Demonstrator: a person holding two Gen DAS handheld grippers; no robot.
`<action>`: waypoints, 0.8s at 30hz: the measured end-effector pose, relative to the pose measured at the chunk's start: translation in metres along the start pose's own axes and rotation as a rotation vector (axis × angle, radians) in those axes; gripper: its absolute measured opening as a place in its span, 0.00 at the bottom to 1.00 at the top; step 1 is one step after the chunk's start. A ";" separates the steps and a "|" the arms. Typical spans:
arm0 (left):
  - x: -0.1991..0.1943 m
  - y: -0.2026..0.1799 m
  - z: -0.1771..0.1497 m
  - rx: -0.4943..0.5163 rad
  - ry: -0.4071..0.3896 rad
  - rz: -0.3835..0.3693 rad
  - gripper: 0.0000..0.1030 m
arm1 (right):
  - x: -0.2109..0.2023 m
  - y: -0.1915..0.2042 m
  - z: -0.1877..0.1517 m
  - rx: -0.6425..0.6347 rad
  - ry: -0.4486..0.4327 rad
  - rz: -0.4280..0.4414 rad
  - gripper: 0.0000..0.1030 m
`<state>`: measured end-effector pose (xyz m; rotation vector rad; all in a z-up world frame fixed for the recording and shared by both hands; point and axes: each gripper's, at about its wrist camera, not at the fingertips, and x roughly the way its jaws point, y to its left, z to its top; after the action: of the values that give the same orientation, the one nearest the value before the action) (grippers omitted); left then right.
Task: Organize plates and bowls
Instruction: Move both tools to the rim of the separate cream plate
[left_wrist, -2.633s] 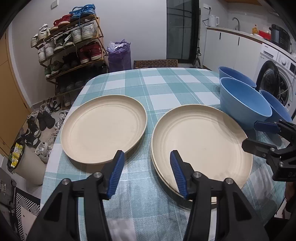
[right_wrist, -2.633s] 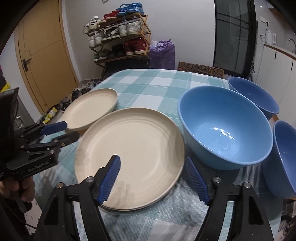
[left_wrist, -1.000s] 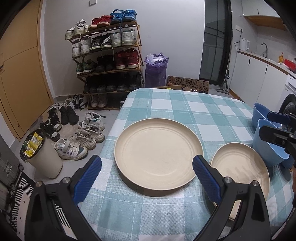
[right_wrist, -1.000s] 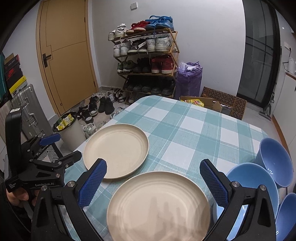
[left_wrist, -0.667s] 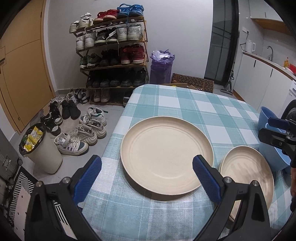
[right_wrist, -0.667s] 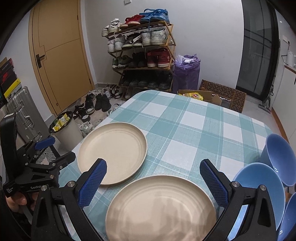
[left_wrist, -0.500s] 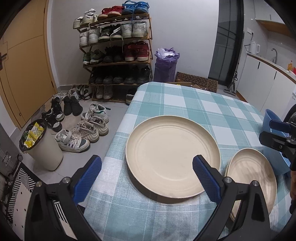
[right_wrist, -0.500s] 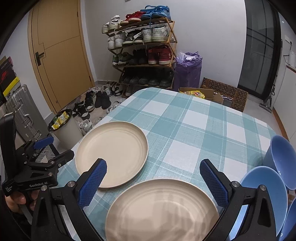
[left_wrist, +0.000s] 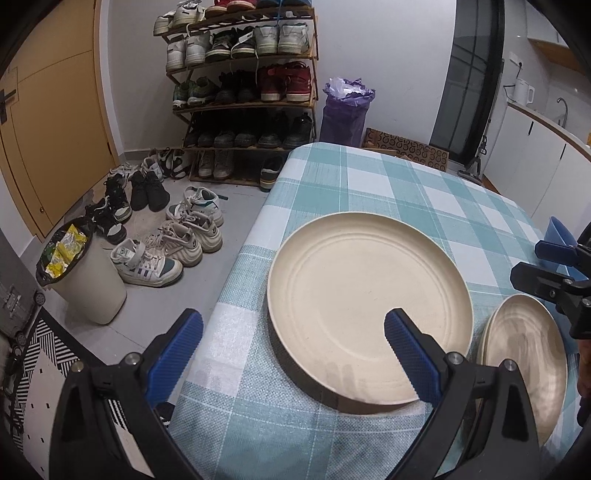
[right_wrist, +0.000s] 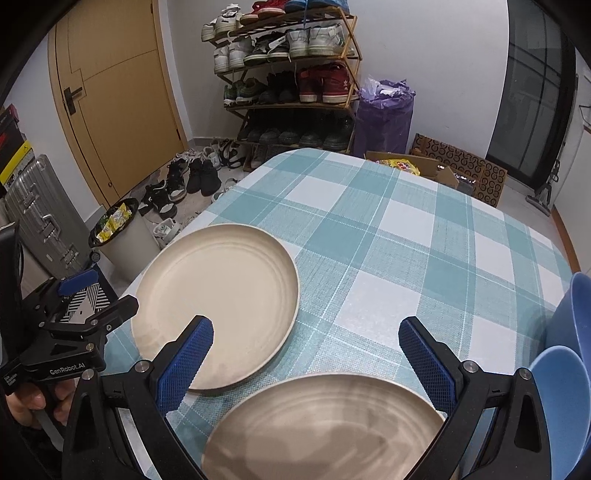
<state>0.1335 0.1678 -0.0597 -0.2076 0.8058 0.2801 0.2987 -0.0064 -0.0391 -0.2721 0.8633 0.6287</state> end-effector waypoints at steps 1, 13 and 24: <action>0.002 0.000 0.000 -0.002 0.004 0.000 0.97 | 0.002 0.000 0.000 0.000 0.005 0.001 0.99; 0.024 0.009 0.000 -0.040 0.061 -0.001 0.96 | 0.036 0.003 0.007 0.005 0.058 0.036 0.99; 0.036 0.012 0.000 -0.057 0.080 -0.013 0.95 | 0.065 0.006 0.011 -0.005 0.106 0.043 0.98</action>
<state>0.1533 0.1848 -0.0866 -0.2788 0.8757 0.2840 0.3337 0.0295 -0.0821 -0.2944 0.9713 0.6609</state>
